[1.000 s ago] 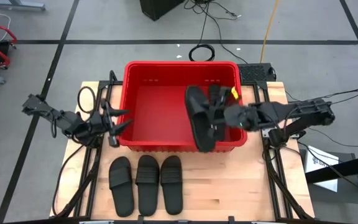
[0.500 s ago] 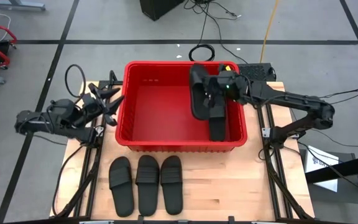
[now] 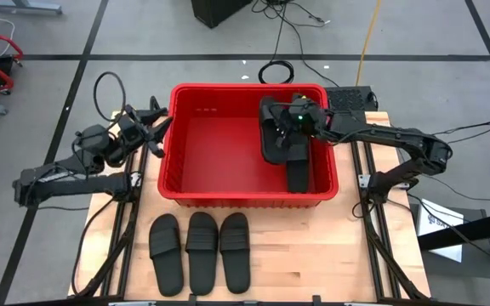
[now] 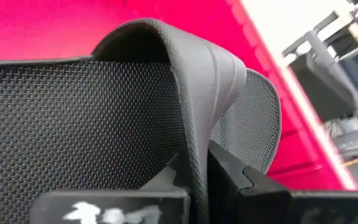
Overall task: Pick and place slides into bin
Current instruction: Put the black slide into the red bin
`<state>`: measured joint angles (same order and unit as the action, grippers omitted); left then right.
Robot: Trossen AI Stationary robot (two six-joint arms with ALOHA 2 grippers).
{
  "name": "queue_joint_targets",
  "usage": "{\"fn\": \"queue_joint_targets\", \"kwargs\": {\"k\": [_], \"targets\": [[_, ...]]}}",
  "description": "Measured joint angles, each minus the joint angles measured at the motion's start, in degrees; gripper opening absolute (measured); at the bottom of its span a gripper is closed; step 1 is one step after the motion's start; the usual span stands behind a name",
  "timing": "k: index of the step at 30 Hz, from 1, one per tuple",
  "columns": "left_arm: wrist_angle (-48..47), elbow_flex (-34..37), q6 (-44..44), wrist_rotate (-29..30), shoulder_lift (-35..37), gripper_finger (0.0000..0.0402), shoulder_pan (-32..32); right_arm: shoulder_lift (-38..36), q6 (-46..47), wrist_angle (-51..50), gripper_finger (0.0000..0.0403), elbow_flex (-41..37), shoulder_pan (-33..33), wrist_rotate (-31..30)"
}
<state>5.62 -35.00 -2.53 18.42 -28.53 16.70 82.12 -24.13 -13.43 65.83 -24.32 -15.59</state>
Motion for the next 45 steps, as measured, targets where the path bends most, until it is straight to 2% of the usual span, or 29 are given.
{"fn": "queue_joint_targets", "kwargs": {"k": [8,17,27,36,41,45], "targets": [[2.16,0.00,5.33,-10.12,-5.25,0.0179,6.94,7.43,0.29,-0.01,0.0015,-0.08,-0.10,-0.65],[5.09,0.02,5.87,-15.30,-8.23,0.0179,10.68,13.54,-0.58,3.35,0.0015,-0.09,-1.07,-0.65],[5.12,0.02,5.89,-16.05,-8.23,0.0179,12.91,19.10,-2.29,3.96,0.0015,-0.09,-5.14,-0.38],[5.03,0.02,6.35,-17.31,-8.23,0.0179,12.90,20.05,-3.71,3.87,0.0015,-0.09,-6.03,2.23],[4.99,0.02,7.34,-18.31,-8.23,0.0179,12.90,20.03,-2.54,1.53,0.0015,-0.09,-6.03,2.15],[5.05,0.02,7.59,-18.84,-8.23,0.0179,12.90,20.03,-1.96,3.52,0.0015,-1.32,-6.11,2.26]]}}
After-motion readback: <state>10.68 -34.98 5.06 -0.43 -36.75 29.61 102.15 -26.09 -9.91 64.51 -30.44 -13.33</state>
